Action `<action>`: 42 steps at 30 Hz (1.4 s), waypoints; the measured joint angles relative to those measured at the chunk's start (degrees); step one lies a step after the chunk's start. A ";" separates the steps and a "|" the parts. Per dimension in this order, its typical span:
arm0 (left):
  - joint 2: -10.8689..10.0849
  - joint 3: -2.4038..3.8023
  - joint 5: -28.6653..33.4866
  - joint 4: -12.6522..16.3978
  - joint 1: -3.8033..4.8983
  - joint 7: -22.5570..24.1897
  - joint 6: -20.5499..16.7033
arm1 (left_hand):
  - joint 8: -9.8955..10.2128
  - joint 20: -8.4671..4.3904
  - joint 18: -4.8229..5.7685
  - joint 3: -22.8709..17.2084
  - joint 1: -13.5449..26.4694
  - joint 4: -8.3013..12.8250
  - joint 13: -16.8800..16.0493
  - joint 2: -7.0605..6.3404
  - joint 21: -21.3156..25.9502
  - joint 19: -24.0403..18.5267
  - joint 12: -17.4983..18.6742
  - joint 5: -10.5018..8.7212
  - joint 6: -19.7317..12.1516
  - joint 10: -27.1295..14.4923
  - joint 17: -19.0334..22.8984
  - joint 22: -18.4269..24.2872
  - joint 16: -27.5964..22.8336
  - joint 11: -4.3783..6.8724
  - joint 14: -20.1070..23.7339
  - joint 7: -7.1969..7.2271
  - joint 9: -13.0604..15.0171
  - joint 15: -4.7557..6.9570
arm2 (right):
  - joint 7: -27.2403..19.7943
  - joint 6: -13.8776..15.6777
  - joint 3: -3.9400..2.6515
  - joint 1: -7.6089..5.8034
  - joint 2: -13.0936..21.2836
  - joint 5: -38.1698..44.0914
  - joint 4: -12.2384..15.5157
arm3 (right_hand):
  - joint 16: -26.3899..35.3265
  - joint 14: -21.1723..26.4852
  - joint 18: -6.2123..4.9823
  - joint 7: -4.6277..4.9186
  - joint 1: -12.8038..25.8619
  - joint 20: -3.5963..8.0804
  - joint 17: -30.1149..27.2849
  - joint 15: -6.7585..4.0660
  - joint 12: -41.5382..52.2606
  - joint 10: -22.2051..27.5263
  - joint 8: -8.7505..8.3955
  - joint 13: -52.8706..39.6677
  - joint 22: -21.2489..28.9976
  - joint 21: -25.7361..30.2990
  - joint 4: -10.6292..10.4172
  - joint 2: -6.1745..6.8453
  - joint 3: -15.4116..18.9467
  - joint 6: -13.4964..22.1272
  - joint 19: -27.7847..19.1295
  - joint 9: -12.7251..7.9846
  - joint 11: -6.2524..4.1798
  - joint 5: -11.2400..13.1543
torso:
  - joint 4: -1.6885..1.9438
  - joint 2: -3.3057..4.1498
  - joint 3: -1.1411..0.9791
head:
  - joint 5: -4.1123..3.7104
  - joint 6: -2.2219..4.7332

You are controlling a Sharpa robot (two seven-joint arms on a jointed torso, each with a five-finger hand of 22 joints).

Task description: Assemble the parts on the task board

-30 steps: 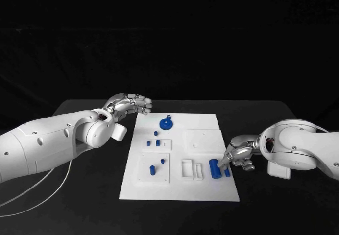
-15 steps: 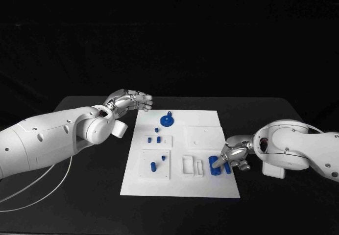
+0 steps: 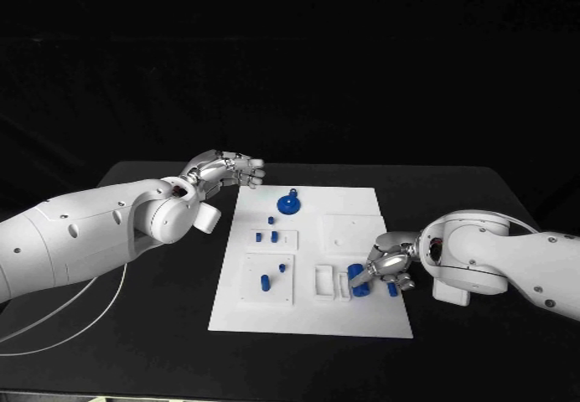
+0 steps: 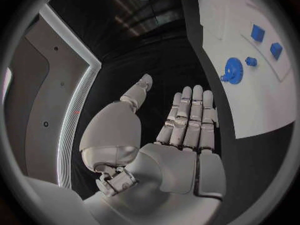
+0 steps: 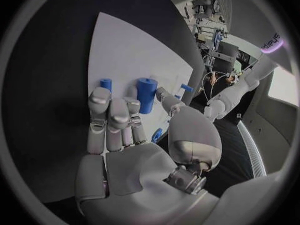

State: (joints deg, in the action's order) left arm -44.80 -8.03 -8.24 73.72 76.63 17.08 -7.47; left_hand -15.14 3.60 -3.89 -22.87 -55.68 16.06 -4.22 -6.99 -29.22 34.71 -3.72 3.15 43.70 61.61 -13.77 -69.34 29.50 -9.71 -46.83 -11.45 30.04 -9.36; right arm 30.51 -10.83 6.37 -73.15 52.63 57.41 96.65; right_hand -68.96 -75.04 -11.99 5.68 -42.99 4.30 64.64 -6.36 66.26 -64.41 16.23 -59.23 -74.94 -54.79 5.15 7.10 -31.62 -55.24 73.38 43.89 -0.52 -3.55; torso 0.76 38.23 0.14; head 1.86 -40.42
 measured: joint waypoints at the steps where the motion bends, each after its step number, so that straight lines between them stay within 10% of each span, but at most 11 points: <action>1: -0.02 0.00 0.00 0.03 0.00 0.01 0.07 | 0.00 0.00 0.00 0.07 0.00 0.07 0.00 0.00 0.00 0.00 0.00 0.00 -0.06 0.00 -0.02 0.00 -0.21 0.00 0.00 0.06 -0.04 0.00 | -0.05 0.58 -0.04 0.16 -0.35 0.14 -0.03 | 0.00 0.00 0.00 0.00 0.00 0.00 0.00 0.00 -0.01 0.00 0.00 -0.01 0.00 0.00 -0.03 0.00 -0.03 0.00 0.00 0.64 0.00 0.00 | 0.00 -0.01 0.01 | 0.05 -0.01; 4: -0.02 0.00 0.00 0.08 0.00 0.03 0.18 | 0.00 0.00 0.03 0.07 0.00 0.07 0.06 0.00 0.00 0.00 0.00 0.00 -0.20 0.00 -0.06 0.00 -0.22 0.00 0.01 0.20 -0.04 -0.01 | -0.12 1.58 -0.04 0.40 -0.95 0.39 -0.23 | 0.23 -0.01 0.00 0.00 0.00 -0.01 0.00 0.00 -0.23 0.00 0.00 -0.01 0.00 0.00 -0.07 0.00 -0.08 0.00 0.00 3.87 0.00 0.00 | -0.01 0.00 0.01 | 0.15 -0.06; 19: -0.19 0.00 0.00 0.18 0.00 0.07 0.47 | 0.00 0.20 0.37 0.23 -0.02 0.23 0.05 -0.01 0.00 0.20 0.00 0.00 -0.20 -0.20 -0.10 0.00 -0.22 -0.20 0.22 0.20 -0.08 -0.21 | -0.37 3.88 -0.14 1.05 -2.09 -0.07 -0.60 | 0.46 -0.03 0.01 0.00 -0.43 0.05 -0.02 0.02 -0.61 0.00 0.01 -0.43 0.00 0.00 -0.44 -0.43 -0.66 0.00 -0.28 4.63 0.00 -0.27 | 0.01 -0.01 0.07 | 0.25 -0.34; 25: -0.27 0.00 0.00 0.20 0.00 0.07 0.50 | 0.00 0.20 0.40 0.34 -0.02 0.12 0.05 -0.01 0.20 0.20 0.00 0.00 -0.20 -0.20 -0.10 0.00 -0.22 -0.20 0.22 0.20 -0.08 -0.22 | -0.76 4.71 -0.09 1.18 -1.09 -0.53 0.36 | 0.47 -0.02 0.02 0.00 -1.24 0.00 -0.02 0.02 -0.91 -0.52 -1.23 -0.90 0.00 -0.32 -2.23 -0.16 -6.22 -0.41 -0.45 4.54 -0.10 0.67 | 0.01 -0.02 0.07 | 0.26 -0.35; 27: -0.27 0.00 0.00 0.19 0.00 0.07 0.51 | 0.00 0.20 0.42 0.38 -0.02 0.08 0.05 -0.01 0.20 0.20 0.00 0.00 -0.20 -0.20 -0.15 0.01 -0.22 -0.20 0.22 0.20 -0.08 -0.21 | -0.84 5.20 -0.01 1.19 -0.28 -1.14 1.14 | 0.47 -0.02 0.01 0.04 -1.24 -0.02 -0.02 0.02 -0.91 -0.51 -0.99 -0.96 0.00 -0.32 -2.34 -0.15 -6.79 -0.52 -0.46 1.97 -0.10 0.67 | 0.00 -0.02 0.06 | 0.30 -0.35; 29: -0.24 0.00 0.00 0.19 0.00 0.07 0.53 | 0.00 0.20 0.30 0.38 -0.02 0.08 0.04 -0.01 0.20 0.20 0.00 0.00 -0.20 -0.20 -0.15 0.01 -0.22 -0.20 0.22 0.20 -0.08 -0.21 | -0.84 5.51 0.07 0.93 0.28 -1.86 1.82 | 0.47 -0.02 0.02 0.07 -1.34 -0.08 -0.02 0.03 -0.93 -0.51 -0.61 -1.01 0.00 -0.33 -2.20 -0.20 -7.13 -0.55 -0.53 -6.31 -0.10 0.67 | -0.01 -0.02 0.06 | 0.36 -0.35; 31: -0.20 0.00 0.00 0.19 0.00 0.07 0.55 | 0.00 0.20 -0.10 0.38 -0.02 0.08 0.05 -0.01 0.20 0.20 0.00 0.00 -0.20 -0.20 -0.15 0.01 -0.22 -0.20 0.22 0.20 -0.08 -0.21 | -0.75 5.59 0.15 0.36 0.39 -2.48 2.26 | 0.47 -0.02 0.02 0.07 -1.71 -0.09 -0.03 0.03 -1.15 -0.51 -0.94 -1.03 0.00 -0.33 -2.21 -0.45 -7.15 -0.55 -0.54 -9.57 -0.10 0.67 | -0.01 -0.02 0.03 | 0.43 -0.34; 42: 0.03 0.00 0.00 0.14 0.01 0.06 0.66 | 0.00 0.20 -0.17 0.38 -0.02 0.08 0.04 -0.01 0.20 0.20 0.00 0.00 -0.20 -0.20 -0.15 0.01 -0.21 -0.20 0.21 0.20 -0.08 -0.21 | -0.36 6.34 -0.07 -1.63 0.10 -6.52 3.39 | 0.68 -0.02 0.01 0.06 -1.71 -0.12 -0.03 0.03 -1.16 -0.51 -0.69 -1.16 0.00 -0.33 -2.42 -0.45 -7.36 -0.55 -0.56 -9.35 -0.10 0.67 | 0.03 -0.03 0.04 | 0.62 -0.07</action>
State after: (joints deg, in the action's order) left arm -44.77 -8.03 -8.24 73.86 76.63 17.14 -6.81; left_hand -15.14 3.80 -4.07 -22.50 -55.70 16.15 -4.18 -7.01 -29.02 34.91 -3.72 3.15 43.51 61.40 -13.93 -69.33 29.28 -9.91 -46.62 -11.25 29.96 -9.57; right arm 30.14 -4.48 6.29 -74.77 52.72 50.90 100.04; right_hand -68.28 -75.06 -11.97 5.74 -44.69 4.18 64.61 -6.34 65.11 -64.92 15.54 -60.38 -74.94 -55.12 2.73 6.65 -38.98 -55.79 72.82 34.53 -0.61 -2.87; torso 0.79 38.20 0.18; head 2.48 -40.49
